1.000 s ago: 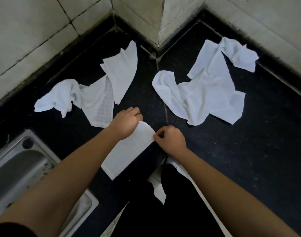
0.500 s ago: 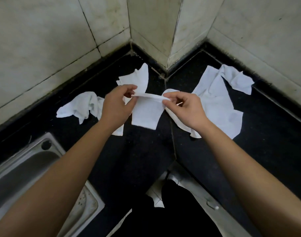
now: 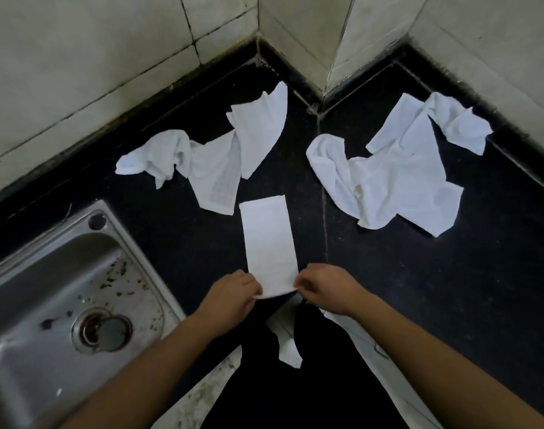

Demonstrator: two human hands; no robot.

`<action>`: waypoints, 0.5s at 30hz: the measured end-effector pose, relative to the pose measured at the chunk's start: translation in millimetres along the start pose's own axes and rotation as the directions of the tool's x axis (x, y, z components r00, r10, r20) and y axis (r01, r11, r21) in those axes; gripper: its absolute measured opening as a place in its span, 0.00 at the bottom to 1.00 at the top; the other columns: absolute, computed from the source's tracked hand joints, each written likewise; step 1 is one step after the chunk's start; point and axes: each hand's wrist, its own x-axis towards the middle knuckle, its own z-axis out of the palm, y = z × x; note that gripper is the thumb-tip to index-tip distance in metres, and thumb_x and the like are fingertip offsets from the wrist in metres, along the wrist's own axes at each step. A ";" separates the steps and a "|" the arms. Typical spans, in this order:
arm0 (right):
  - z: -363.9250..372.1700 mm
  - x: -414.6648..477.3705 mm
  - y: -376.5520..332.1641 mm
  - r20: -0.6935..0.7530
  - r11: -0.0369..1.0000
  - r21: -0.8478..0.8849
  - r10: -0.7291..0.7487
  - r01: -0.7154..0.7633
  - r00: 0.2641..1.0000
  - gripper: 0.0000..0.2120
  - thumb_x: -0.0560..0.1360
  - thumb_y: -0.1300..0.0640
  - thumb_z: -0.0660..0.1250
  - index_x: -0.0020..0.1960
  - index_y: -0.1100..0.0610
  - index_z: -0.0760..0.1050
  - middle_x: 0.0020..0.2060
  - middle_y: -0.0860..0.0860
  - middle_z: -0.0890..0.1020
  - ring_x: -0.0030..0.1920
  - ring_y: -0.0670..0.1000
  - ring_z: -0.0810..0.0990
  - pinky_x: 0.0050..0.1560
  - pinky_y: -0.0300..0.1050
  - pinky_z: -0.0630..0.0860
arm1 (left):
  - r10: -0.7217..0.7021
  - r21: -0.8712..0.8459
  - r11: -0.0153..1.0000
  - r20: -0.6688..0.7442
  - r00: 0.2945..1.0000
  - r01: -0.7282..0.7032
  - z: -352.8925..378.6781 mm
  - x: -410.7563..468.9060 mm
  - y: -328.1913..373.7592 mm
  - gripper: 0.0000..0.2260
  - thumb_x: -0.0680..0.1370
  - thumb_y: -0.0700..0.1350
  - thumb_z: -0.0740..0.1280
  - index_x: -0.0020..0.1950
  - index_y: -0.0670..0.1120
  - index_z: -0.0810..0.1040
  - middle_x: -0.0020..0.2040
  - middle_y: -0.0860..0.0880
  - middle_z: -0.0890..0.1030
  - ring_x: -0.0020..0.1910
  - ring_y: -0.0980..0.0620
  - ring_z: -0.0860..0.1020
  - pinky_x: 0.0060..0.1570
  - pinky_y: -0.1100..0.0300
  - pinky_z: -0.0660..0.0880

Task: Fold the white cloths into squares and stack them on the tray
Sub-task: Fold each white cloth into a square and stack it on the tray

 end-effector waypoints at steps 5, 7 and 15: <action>11.6 0.5 -1.3 0.035 1.000 -0.006 -0.011 0.011 0.999 0.11 0.77 0.49 0.64 0.57 0.47 0.80 0.52 0.47 0.80 0.52 0.51 0.80 0.52 0.46 0.75 | 0.014 -0.012 1.000 0.047 0.999 -0.014 11.8 -11.5 -1.7 0.11 0.66 0.39 0.76 0.45 0.50 0.81 0.44 0.53 0.81 0.42 0.50 0.78 0.36 0.57 0.77; 7.7 3.0 -0.4 0.037 1.000 -0.014 -0.014 0.014 0.999 0.12 0.77 0.49 0.64 0.58 0.48 0.80 0.52 0.46 0.80 0.51 0.50 0.80 0.51 0.45 0.75 | -0.054 -0.047 0.997 0.071 0.996 0.057 4.5 -8.8 -2.2 0.08 0.71 0.42 0.73 0.48 0.51 0.81 0.46 0.54 0.81 0.45 0.51 0.77 0.40 0.56 0.77; -32.5 40.9 -0.5 -0.264 0.901 0.429 0.184 -0.055 0.947 0.07 0.76 0.53 0.71 0.54 0.49 0.83 0.44 0.44 0.83 0.44 0.42 0.81 0.48 0.34 0.76 | -0.623 -0.690 0.503 0.128 0.771 0.521 -34.5 35.6 -21.7 0.07 0.74 0.42 0.75 0.51 0.49 0.84 0.45 0.49 0.85 0.46 0.50 0.83 0.49 0.63 0.77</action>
